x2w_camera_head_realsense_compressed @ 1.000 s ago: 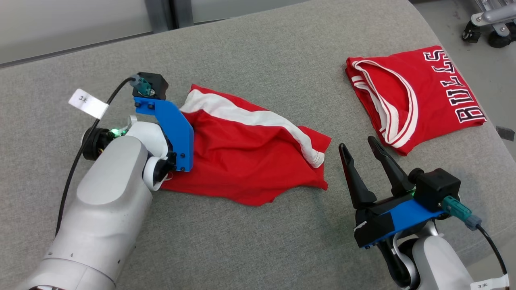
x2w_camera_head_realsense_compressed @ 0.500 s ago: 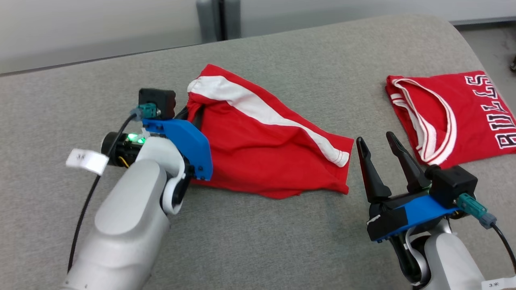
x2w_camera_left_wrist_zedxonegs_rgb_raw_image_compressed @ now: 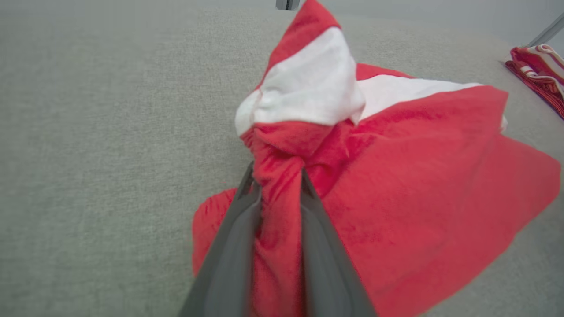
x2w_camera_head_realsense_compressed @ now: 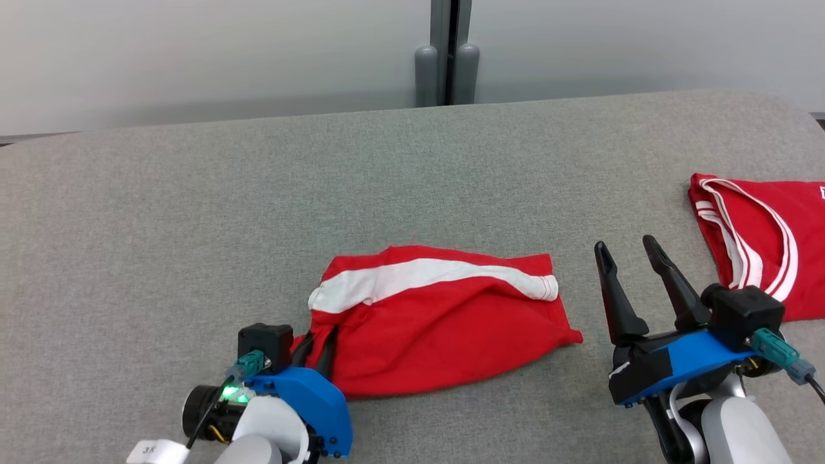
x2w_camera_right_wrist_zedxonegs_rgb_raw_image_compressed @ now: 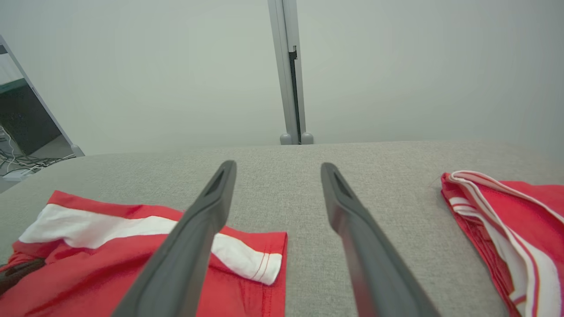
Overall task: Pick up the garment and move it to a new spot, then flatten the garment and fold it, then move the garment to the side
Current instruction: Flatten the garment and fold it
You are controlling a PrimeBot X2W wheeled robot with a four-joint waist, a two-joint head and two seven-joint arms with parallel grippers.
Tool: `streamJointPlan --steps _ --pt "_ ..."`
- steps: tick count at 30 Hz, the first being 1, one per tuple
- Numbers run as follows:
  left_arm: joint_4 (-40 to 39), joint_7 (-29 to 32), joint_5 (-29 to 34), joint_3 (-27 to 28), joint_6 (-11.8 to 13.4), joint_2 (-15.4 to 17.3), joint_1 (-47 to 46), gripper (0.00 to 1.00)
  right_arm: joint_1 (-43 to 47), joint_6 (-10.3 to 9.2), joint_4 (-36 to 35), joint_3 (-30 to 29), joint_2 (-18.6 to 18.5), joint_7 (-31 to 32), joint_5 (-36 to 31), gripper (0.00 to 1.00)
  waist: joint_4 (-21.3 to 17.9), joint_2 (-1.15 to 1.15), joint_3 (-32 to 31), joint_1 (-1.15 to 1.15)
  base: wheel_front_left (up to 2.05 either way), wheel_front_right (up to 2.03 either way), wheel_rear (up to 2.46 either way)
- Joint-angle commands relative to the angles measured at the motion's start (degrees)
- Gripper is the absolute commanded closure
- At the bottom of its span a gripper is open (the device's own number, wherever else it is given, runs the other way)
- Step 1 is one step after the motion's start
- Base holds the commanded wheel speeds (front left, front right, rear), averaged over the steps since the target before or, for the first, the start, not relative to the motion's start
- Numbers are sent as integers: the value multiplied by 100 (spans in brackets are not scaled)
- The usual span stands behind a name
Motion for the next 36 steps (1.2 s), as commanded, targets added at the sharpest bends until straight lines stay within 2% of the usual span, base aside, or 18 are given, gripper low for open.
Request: streamJointPlan --steps 1,2,3,9,15,19,24,31,36 --pt "-42 -5 -50 23 55 6 94 100 54 1 -29 -16 -6 15 -32 0 24 0 -20 1 0 0 0" --pt "-66 -2 -68 23 88 -8 166 54 66 1 -45 -22 -7 39 -35 0 42 0 -44 1 0 0 0" --pt "-93 -73 -80 48 127 -20 208 0 85 1 -56 -20 -6 45 -35 0 52 0 -70 1 0 0 0" --pt "-129 -284 -256 226 210 -66 404 0 163 1 -140 -53 -6 130 -46 0 55 0 -207 1 0 0 0" --pt "-430 -668 -383 562 276 93 533 0 312 1 -225 -234 -6 177 -71 0 69 0 -313 1 0 0 0" --pt "-543 -1069 -361 733 175 248 567 0 427 2 -255 -362 -5 222 -89 0 94 0 -375 1 0 0 0" --pt "-250 -1311 -309 786 41 408 436 0 521 1 -297 -434 -6 277 -64 0 135 0 -427 1 0 0 0" --pt "371 -549 -645 614 -318 198 -215 0 489 1 -304 -359 -6 289 5 0 144 0 -384 1 0 0 0" --pt "922 306 -937 526 -417 -21 -828 0 357 1 -301 -207 -6 292 36 0 24 0 -257 1 0 0 0"
